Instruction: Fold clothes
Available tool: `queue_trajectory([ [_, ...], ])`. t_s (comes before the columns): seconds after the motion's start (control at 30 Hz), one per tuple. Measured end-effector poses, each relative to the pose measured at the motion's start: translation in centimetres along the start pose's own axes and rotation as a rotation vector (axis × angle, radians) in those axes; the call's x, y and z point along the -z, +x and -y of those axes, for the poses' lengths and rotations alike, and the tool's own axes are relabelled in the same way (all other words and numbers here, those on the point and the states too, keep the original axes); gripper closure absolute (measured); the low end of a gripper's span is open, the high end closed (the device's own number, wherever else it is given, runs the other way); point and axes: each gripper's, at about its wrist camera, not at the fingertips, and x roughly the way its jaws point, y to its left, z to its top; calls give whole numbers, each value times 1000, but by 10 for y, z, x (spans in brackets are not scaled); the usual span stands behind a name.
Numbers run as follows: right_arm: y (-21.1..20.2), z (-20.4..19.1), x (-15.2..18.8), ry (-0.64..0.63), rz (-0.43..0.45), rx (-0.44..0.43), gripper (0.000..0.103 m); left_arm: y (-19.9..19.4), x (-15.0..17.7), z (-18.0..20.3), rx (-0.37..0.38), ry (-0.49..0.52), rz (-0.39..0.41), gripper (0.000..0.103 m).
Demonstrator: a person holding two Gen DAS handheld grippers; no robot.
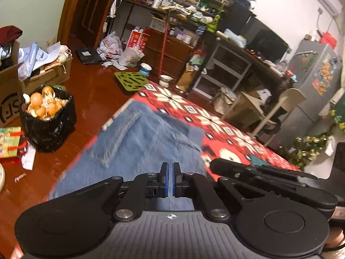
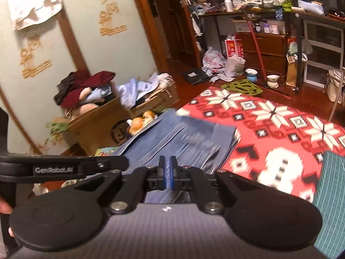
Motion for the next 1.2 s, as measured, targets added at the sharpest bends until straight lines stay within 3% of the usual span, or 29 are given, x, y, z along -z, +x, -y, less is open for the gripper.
queue_trajectory([
  [0.2, 72, 45, -44, 72, -23, -39, 100, 57, -51, -9, -47, 44, -42, 101],
  [0.5, 160, 90, -46, 176, -134, -102, 103, 128, -75, -27, -32, 46, -167, 103],
  [0.8, 154, 131, -36, 291, -95, -134, 103, 150, -82, -34, 1, -10, -170, 102],
  [0.97, 135, 140, -41, 327, -40, -91, 100, 144, -89, -23, 35, -23, -146, 102],
  [1.1, 123, 132, -43, 290, -35, -115, 100, 133, -83, -6, 57, 24, -162, 102],
  [1.2, 126, 126, -38, 253, -71, -108, 100, 139, -75, 0, 23, 72, -197, 102],
])
